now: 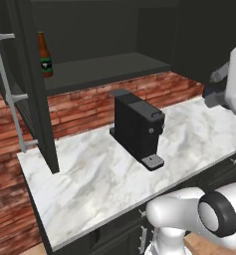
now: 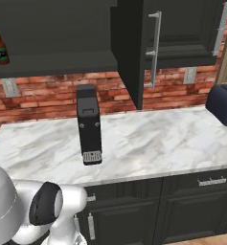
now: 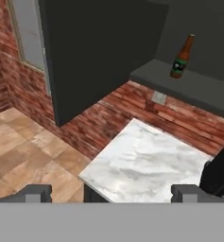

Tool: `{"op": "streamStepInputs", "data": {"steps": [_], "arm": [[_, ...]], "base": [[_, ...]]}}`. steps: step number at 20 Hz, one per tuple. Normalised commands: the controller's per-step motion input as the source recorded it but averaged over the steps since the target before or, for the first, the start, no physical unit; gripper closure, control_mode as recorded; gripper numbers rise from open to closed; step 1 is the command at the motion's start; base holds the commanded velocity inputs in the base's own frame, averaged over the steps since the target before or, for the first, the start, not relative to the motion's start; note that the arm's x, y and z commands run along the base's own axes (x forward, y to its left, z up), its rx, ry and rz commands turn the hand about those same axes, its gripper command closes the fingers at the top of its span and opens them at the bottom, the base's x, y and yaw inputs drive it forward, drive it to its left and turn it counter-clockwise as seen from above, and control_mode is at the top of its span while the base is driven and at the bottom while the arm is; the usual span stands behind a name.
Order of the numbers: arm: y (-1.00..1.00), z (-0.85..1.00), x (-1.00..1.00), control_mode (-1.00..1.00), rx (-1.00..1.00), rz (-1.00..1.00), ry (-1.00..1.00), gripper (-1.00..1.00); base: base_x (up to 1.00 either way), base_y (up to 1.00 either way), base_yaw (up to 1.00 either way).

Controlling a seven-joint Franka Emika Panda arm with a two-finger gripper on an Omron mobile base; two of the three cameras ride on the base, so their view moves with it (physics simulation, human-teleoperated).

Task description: Open the cabinet directly in front. Then move the beer and the mug to the dining counter with the jar on it.

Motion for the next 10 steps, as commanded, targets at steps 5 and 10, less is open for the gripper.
{"op": "streamStepInputs", "data": {"steps": [5,10], "arm": [[0.39,-0.55,0.01,-1.00,0.01,0.17,-0.09,-1.00],[0.21,-0.45,0.02,-1.00,0.02,0.12,-0.18,-1.00]], "base": [[0.00,0.00,0.00],[0.00,0.00,0.00]]}}
